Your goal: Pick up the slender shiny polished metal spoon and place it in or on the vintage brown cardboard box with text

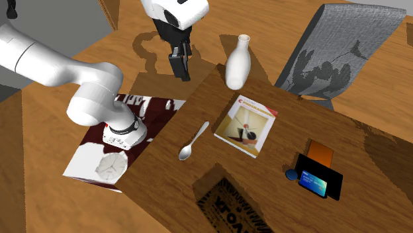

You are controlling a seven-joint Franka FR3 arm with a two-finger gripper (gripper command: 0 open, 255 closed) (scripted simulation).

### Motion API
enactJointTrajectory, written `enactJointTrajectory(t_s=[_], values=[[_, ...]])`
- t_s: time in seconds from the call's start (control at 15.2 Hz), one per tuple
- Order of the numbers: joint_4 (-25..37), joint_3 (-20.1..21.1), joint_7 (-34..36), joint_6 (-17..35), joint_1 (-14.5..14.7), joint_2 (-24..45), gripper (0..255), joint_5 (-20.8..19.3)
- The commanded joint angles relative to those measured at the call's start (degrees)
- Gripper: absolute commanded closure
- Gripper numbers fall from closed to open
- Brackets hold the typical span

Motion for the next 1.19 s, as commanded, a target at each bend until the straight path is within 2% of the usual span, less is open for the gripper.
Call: enactJointTrajectory(t_s=[0.0, 0.59, 1.12], values=[[0.0, 0.0, 0.0, 0.0, 0.0, 0.0, 0, 0.0], [-16.7, -11.3, -25.2, 13.4, 4.2, -2.1, 0, -3.6], [-24.1, -23.7, -49.2, 27.1, 8.8, 6.2, 0, -6.8]])
